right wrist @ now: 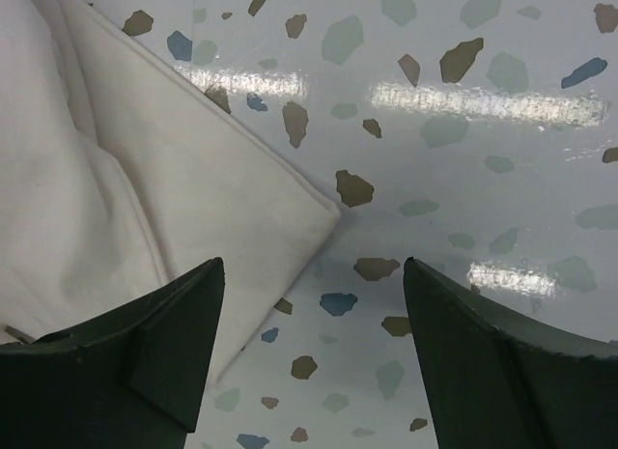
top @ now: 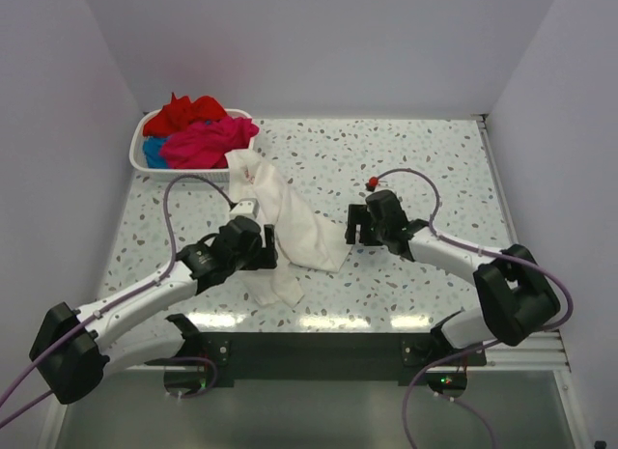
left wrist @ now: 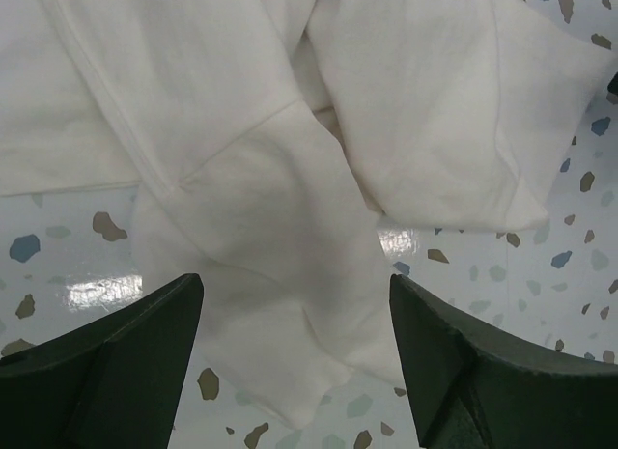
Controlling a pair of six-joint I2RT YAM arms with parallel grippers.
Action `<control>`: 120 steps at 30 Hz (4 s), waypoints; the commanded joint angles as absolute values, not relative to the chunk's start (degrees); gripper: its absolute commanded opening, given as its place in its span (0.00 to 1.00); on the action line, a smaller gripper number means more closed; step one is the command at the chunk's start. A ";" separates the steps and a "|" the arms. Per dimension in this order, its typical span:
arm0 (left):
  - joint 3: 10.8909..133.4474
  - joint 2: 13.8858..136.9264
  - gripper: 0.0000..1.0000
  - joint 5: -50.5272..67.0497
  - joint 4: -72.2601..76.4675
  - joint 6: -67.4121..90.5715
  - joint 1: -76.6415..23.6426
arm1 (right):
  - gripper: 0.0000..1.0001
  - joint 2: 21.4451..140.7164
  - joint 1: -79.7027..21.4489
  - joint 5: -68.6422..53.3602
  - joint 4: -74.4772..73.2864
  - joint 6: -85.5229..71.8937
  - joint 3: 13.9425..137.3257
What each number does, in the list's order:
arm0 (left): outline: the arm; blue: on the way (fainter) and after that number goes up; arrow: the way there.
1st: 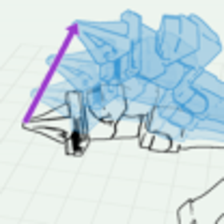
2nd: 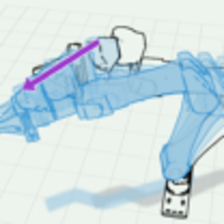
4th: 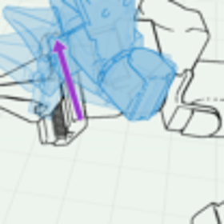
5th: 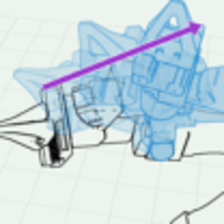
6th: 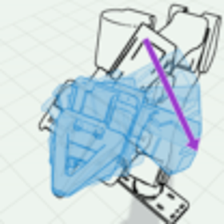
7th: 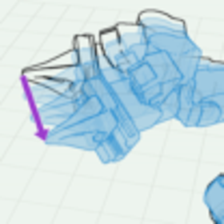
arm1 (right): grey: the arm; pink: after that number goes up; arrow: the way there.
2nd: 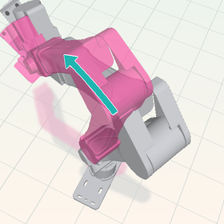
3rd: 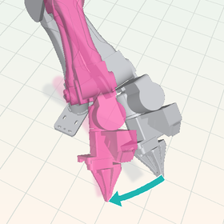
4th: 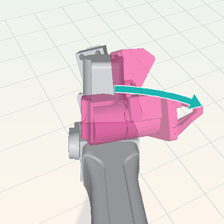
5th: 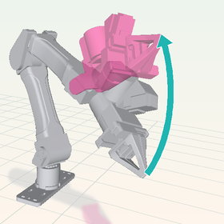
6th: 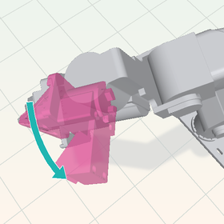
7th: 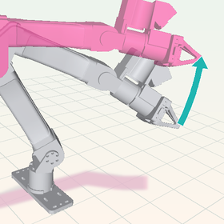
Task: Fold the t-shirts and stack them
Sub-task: Flatten the tshirt out
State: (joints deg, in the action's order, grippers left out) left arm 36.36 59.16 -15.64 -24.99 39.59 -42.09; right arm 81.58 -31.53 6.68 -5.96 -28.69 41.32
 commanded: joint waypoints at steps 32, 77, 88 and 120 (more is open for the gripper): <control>33.22 66.09 0.75 -18.28 -26.11 56.33 -64.33 | 0.00 94.22 -32.34 3.08 2.29 -31.29 46.06; 40.08 82.00 0.49 -23.99 -21.36 54.76 -67.76 | 0.00 93.08 -32.26 2.20 2.11 -31.20 44.65; 42.10 82.18 0.08 -24.52 -23.37 54.93 -69.34 | 0.00 93.51 -32.34 1.85 2.46 -31.20 44.30; 49.48 91.58 0.43 -28.39 -26.28 53.26 -73.92 | 0.00 92.73 -32.26 1.14 2.55 -31.46 43.42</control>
State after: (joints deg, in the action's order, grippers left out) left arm 49.76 90.56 -27.64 -28.01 54.22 -73.65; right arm 94.11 -31.99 1.89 2.42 -30.89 44.51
